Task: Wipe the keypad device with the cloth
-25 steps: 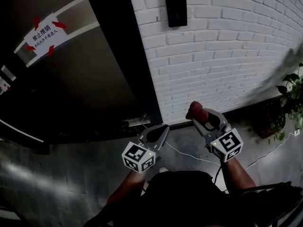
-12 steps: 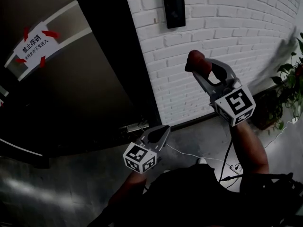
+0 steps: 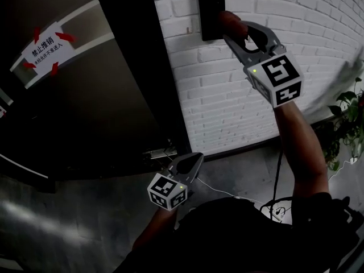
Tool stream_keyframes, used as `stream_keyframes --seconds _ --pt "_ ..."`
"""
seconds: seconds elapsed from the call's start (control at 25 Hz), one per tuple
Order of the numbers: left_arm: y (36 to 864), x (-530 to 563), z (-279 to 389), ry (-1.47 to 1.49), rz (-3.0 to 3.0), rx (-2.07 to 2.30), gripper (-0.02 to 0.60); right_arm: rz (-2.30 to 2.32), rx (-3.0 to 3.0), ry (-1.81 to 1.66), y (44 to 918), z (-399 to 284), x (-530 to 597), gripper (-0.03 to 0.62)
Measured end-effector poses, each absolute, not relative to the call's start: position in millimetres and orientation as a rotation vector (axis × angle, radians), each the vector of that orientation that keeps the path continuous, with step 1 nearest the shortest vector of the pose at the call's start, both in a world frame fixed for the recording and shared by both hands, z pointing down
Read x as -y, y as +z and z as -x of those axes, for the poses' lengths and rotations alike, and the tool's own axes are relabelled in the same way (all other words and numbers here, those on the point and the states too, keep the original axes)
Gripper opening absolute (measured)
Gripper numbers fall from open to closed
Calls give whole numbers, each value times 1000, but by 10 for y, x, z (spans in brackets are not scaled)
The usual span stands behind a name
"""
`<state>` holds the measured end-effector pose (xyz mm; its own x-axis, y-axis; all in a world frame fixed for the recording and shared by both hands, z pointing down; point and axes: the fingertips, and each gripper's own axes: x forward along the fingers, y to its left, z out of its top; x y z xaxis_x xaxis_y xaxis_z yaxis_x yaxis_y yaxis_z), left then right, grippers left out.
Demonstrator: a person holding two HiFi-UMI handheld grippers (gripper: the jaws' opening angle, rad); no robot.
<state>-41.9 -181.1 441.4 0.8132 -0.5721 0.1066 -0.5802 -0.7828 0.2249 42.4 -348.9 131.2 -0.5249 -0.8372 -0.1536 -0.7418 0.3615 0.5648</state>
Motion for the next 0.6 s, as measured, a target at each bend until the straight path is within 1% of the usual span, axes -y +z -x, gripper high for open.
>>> stream_keyframes --seconds 0.2,0.44,0.6 --pt "4407 1866 396 21 -2721 976 17 -1415 2440 -977 1073 -326 3734 146" --pt "4447 1897 542 5 -2685 1102 17 -1434 2330 -1139 807 -206 3939 146" --pt "4481 1901 652 5 -2646 1150 17 -1456 2312 -1150 722 -139 4098 146"
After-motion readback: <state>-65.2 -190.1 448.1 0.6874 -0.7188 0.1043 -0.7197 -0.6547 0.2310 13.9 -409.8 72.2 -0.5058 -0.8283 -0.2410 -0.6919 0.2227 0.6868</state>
